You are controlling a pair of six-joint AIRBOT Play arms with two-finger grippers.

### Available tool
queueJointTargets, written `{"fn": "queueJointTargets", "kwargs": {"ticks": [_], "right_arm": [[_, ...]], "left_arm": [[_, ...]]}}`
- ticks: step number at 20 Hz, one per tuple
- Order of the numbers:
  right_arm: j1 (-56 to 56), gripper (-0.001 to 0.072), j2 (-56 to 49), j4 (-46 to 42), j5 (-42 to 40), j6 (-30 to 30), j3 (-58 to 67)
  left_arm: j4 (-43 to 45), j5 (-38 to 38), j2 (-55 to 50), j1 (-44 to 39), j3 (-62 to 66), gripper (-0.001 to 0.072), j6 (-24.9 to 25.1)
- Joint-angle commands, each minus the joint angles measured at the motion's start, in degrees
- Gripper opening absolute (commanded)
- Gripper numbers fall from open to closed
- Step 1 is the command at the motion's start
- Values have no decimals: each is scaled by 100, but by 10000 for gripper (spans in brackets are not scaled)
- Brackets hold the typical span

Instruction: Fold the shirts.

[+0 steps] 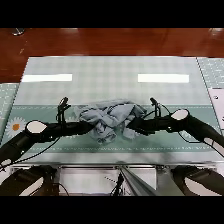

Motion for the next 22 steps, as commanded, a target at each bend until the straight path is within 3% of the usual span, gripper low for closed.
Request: {"fn": "queueJointTargets", "kwargs": {"ticks": [1, 2, 3, 4, 5, 7, 9, 12, 14, 16, 18, 20, 22], "right_arm": [[286, 614, -632, 192, -55, -90, 448], [284, 561, -734, 293, 0, -109, 533], [286, 443, -800, 352, 4, -205, 625], [282, 204, -822, 313, 13, -267, 715], [278, 36, -813, 275, 118, -365, 837], [151, 35, -789, -81, 785, -490, 1379], [-197, 35, -570, -988, 1445, -85, 2413], [-916, 34, -140, -2203, 1840, 831, 4874], [-1209, 34, -24, -2503, 2105, 1014, 6961], [-1303, 35, 76, -2796, 2417, 1056, 8730], [-1303, 34, 459, -3071, 2393, 1060, 9739], [-1303, 35, 1163, -3377, 2256, 1012, 9777], [-1303, 35, 1738, -3748, 2387, 964, 9777]], "left_arm": [[-2, -31, -4, -4, 4, 17, 4], [-4, -31, -4, -4, 4, 17, 2], [-4, -33, -4, -7, 4, 17, 2], [-2, -92, -4, -22, 4, 17, 2], [-2, -151, -4, -22, 9, 17, 4], [17, -302, 42, 153, 186, 17, 11], [13, -575, 227, 732, 833, 17, 94], [-415, -570, 505, 1690, 2588, 17, 216], [-575, -730, 514, 2087, 4081, 17, 160], [-428, -1357, 522, 2420, 5515, 16, 146], [313, -2052, 560, 2752, 6767, 17, -393], [1314, -2597, 656, 2955, 7691, 16, -1180], [2216, -3152, 824, 2979, 8282, 16, -1462]]}}
